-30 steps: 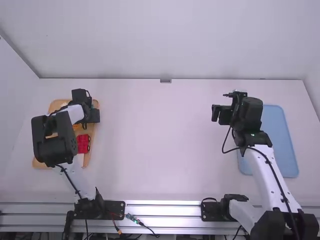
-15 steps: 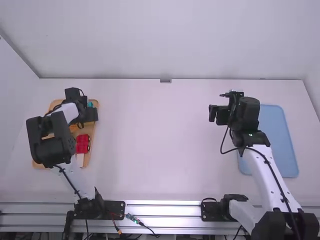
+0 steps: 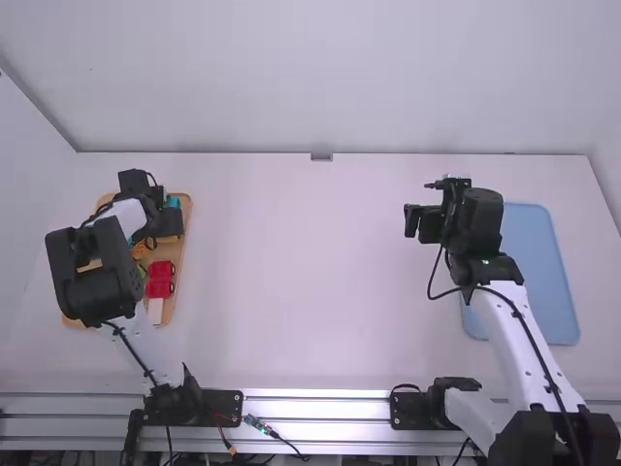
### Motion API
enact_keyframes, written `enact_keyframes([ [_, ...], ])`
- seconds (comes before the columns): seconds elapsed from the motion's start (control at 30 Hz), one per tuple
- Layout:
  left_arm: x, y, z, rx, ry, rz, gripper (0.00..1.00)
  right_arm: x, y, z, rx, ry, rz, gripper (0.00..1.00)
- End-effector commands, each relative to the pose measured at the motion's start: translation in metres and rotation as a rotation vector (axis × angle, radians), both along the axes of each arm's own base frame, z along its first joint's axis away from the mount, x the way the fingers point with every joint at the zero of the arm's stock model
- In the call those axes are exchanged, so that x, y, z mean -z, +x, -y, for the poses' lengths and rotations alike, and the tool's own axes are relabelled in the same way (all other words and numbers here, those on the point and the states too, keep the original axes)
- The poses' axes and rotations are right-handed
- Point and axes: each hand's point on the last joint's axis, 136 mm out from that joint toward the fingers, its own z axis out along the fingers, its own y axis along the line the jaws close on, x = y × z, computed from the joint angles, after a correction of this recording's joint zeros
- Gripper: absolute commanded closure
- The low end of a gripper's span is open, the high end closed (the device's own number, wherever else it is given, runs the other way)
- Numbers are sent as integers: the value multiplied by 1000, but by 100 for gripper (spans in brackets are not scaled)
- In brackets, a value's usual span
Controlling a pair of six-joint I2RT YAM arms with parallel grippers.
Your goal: Assemble lego blocks to make yellow taxi
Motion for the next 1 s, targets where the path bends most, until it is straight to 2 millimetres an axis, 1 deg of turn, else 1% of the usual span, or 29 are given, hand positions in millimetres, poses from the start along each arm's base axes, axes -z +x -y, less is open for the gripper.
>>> enact_keyframes([
  [0.0,6,-1,0,50,23,-18,20,-15,7,2,4,1,32,1],
  [0.2,11,-1,2,69,33,-12,21,-15,7,2,4,1,31,1],
  [0.3,14,-4,0,91,45,-19,21,-15,7,2,4,1,31,1],
  [0.53,24,-9,3,101,49,-17,20,-15,7,2,4,1,31,1],
  [0.67,27,-10,4,113,51,-12,21,-15,7,2,4,1,31,1],
  [0.8,29,-11,4,114,53,-8,25,-14,7,2,4,0,28,1],
  [0.9,31,-13,4,117,52,-14,35,-14,7,2,4,1,28,1],
  [0.93,31,-13,6,118,50,-16,41,-14,7,2,4,0,28,1],
  [0.97,31,-13,6,117,49,-16,44,-14,7,2,4,0,28,1],
])
